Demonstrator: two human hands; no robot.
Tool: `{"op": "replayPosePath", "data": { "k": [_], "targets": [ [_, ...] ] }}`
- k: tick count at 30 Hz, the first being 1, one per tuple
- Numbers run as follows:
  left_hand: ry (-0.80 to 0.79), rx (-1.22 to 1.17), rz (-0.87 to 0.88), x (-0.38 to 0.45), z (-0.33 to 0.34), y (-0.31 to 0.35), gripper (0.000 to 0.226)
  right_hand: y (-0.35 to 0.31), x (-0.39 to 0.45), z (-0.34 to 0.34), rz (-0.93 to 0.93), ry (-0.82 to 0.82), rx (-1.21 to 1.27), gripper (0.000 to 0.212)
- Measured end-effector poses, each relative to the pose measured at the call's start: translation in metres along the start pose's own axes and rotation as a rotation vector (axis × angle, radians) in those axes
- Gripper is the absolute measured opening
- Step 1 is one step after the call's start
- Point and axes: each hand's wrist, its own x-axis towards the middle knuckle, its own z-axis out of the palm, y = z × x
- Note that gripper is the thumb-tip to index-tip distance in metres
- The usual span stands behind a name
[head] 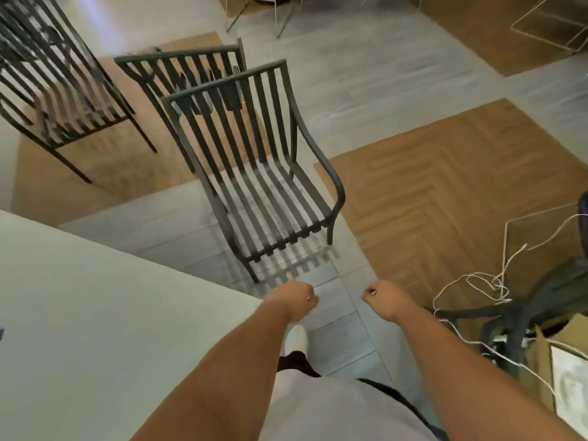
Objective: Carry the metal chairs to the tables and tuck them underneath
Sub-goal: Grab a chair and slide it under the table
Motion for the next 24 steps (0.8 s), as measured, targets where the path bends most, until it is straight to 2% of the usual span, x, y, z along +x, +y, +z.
{"op": "replayPosePath", "data": {
  "k": [7, 11, 16, 20, 24],
  "targets": [
    [0.015, 0.040, 0.026, 0.076, -0.090, 0.003, 0.046, -0.031, 0.084, -0.079, -0.022, 0.062, 0.058, 0.026],
    [-0.033, 0.025, -0.022, 0.117, -0.121, 0.012, 0.045, -0.023, 0.128, -0.125, -0.036, 0.056, 0.043, 0.022],
    [-0.038, -0.010, -0.110, 0.183, -0.155, 0.038, 0.040, 0.003, 0.201, -0.184, -0.052, -0.003, -0.007, 0.027],
    [0.017, -0.188, -0.211, 0.246, -0.185, 0.078, 0.041, 0.018, 0.272, -0.242, -0.073, -0.074, -0.047, 0.034],
    [0.074, -0.351, -0.278, 0.303, -0.220, 0.132, 0.041, 0.032, 0.329, -0.308, -0.106, -0.138, -0.112, 0.025]
  ]
}}
